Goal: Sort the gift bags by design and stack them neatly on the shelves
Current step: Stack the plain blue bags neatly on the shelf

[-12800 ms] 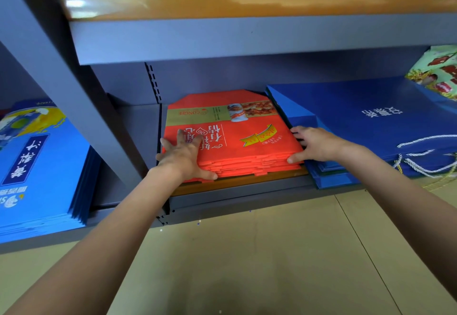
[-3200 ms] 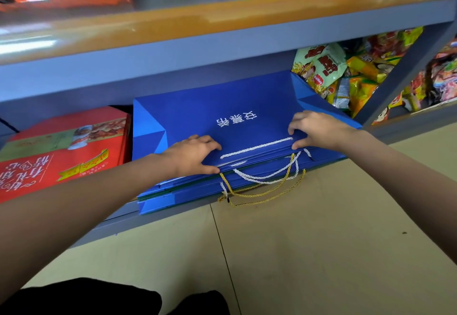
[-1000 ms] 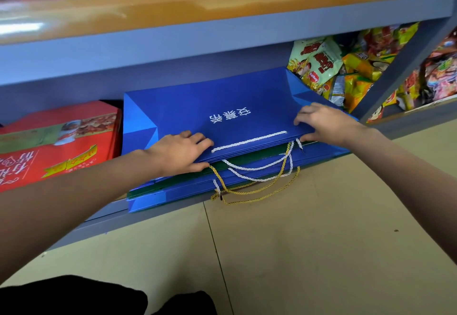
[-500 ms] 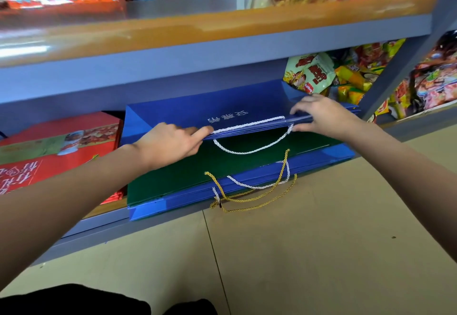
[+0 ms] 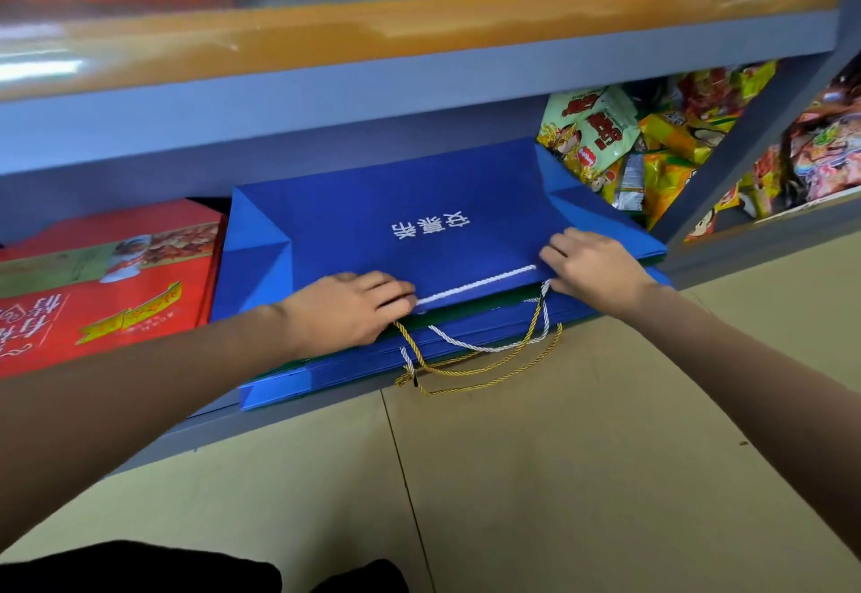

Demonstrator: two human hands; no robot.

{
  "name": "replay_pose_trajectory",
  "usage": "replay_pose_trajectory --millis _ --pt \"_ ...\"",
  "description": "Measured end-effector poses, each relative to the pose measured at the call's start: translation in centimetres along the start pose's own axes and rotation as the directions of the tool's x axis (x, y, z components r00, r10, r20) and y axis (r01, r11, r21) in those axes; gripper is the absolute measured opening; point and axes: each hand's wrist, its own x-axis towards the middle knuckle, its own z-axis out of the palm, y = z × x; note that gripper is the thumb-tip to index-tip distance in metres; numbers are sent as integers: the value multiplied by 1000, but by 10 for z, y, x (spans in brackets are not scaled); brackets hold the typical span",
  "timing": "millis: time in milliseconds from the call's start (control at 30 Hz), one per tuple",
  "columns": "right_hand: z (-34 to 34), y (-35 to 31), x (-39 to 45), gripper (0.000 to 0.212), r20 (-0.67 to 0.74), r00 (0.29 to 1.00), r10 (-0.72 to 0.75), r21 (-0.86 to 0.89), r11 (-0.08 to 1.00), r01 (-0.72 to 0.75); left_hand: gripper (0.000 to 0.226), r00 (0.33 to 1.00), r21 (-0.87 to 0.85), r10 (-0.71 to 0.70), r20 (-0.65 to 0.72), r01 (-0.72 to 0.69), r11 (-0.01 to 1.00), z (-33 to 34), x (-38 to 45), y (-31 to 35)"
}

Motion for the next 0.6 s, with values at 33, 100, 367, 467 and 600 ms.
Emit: replay_pose_trajectory --millis 33,100,367,467,600 --pt "2 1 -1 42 21 1000 18 49 999 -19 38 998 -34 -48 52 50 998 4 0 5" --pt "2 7 -1 46 48 998 51 107 993 -55 53 964 -111 -193 181 215 970 3 2 8" --pt "-2 18 7 58 185 982 37 146 987 -65 66 763 -208 -305 570 493 845 -15 5 -5" --pt "-9 19 13 61 262 964 43 214 972 -102 56 788 -223 -290 544 468 855 -23 5 -12" --pt "-19 28 11 51 179 980 89 234 963 -130 49 815 -212 -311 489 457 864 -34 5 -15"
